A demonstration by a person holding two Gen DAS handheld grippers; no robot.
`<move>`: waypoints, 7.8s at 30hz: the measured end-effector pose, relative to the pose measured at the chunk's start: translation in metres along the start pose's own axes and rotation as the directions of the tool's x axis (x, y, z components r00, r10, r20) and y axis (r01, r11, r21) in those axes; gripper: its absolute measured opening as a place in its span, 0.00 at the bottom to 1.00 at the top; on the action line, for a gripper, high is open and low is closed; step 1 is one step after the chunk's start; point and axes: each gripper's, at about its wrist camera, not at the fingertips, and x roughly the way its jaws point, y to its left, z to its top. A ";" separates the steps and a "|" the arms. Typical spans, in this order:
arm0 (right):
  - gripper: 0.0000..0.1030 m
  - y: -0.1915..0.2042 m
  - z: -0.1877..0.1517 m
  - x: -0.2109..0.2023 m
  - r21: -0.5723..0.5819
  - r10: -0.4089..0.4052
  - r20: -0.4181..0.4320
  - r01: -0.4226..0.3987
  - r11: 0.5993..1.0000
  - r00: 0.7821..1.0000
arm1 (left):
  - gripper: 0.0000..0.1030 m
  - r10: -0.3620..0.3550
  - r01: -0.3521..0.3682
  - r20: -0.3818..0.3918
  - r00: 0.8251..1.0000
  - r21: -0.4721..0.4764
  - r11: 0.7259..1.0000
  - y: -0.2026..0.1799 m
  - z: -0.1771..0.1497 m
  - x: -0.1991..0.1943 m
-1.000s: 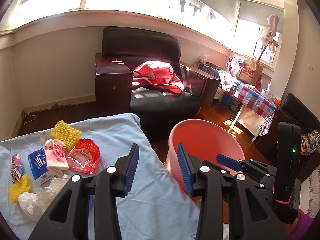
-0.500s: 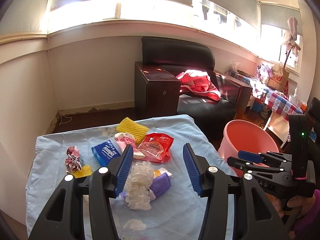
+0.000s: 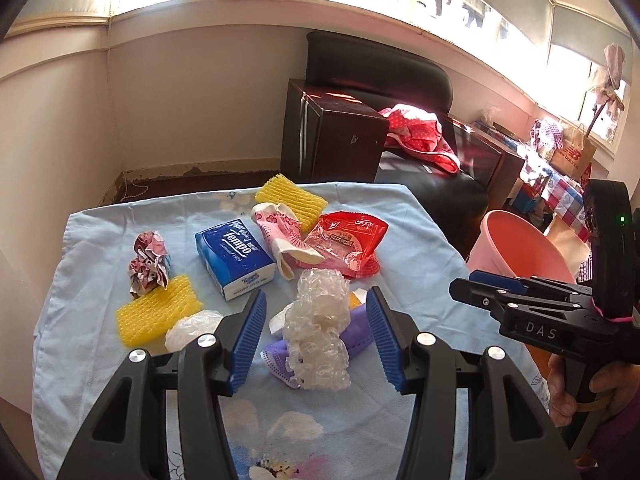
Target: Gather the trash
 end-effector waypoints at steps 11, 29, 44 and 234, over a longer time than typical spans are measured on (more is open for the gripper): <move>0.39 0.004 0.028 0.033 0.000 0.039 -0.029 -0.039 0.999 0.999 | 0.13 -0.013 0.012 -0.041 0.999 -0.012 1.000 0.011 -0.007 0.016; 0.32 0.019 0.064 0.088 -0.044 0.005 -0.016 -0.006 0.999 1.000 | 0.13 -0.030 0.030 0.010 0.999 -0.044 0.999 0.024 -0.005 -0.003; 0.09 0.012 0.048 0.039 -0.027 0.012 0.054 -0.010 1.000 0.998 | 0.13 -0.018 0.021 0.052 0.998 -0.041 0.999 0.015 0.000 -0.021; 0.23 0.074 0.044 0.074 -0.133 0.088 0.009 -0.086 0.987 0.996 | 0.05 0.140 -0.134 0.005 0.990 -0.256 0.957 0.121 0.022 0.012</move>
